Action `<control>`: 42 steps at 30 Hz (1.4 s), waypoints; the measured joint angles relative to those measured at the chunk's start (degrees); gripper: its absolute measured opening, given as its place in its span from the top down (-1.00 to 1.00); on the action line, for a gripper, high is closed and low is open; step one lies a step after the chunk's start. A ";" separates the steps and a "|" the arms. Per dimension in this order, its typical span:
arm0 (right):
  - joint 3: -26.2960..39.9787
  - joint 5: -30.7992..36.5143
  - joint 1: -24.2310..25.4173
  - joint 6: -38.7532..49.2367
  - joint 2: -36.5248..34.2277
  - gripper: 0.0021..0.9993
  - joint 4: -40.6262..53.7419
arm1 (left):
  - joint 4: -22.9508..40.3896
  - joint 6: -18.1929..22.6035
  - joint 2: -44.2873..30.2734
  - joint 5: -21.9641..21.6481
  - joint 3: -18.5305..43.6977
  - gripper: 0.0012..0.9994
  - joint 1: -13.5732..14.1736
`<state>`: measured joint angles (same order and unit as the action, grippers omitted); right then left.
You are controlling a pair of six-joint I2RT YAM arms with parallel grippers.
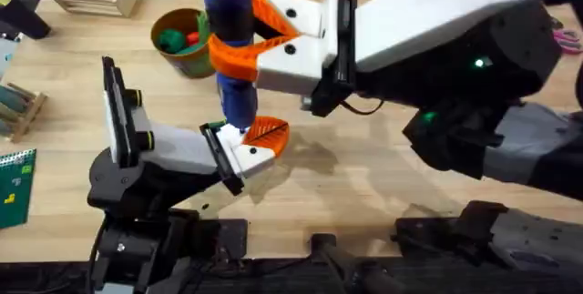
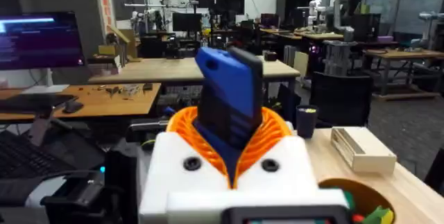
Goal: Pick up the gripper from the table and insert it into the empty holder that is missing its gripper. Then pick up a screw, insert it into the mounting hole, and use the screwdriver to tighten it. Finally, clean up the table by picking up the vegetable and placing it into the bucket.
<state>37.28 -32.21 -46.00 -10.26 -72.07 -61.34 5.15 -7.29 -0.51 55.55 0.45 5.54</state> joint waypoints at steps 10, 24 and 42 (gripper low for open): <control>1.31 0.00 0.00 0.68 -1.66 0.95 -0.02 | 0.00 0.02 0.00 0.00 0.00 0.99 0.00; 1.36 -0.01 0.00 0.55 -1.92 0.95 0.02 | 0.00 0.01 -0.01 0.00 0.00 0.99 0.00; 1.36 -0.02 0.00 -0.46 -1.92 0.95 0.02 | 0.00 0.02 -0.01 0.00 0.00 0.99 0.00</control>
